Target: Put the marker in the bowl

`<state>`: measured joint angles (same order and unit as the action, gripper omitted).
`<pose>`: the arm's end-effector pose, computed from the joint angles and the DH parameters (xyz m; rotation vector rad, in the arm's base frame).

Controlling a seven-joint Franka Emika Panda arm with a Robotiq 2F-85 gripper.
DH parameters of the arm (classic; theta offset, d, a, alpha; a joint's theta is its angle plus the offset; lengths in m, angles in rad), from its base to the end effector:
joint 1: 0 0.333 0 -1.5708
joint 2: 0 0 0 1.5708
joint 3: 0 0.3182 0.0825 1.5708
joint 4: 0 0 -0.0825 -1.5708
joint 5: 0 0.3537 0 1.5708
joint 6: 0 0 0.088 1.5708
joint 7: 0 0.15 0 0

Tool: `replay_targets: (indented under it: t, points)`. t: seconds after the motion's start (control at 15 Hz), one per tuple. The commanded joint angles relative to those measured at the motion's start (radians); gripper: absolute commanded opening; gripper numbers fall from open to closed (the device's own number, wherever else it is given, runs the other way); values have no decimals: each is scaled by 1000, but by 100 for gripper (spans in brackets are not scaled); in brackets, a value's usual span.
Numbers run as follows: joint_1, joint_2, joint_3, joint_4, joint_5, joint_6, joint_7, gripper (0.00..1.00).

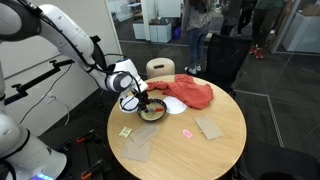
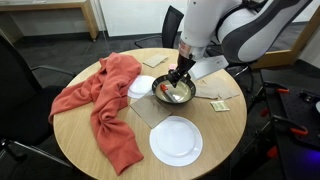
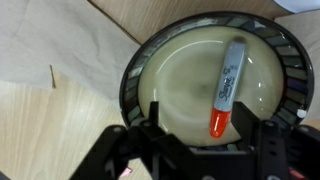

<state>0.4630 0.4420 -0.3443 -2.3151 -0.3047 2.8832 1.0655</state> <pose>0.5238 0.0680 0.1617 2.8524 -0.9063 0.3646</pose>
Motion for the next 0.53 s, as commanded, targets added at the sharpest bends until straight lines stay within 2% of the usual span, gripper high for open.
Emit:
replay_targets:
  t: [0.0,0.47]
  points:
    - [-24,-34,29,-17,14,4,-11,100]
    - [-12,-13,19,1,-4,1,1,100]
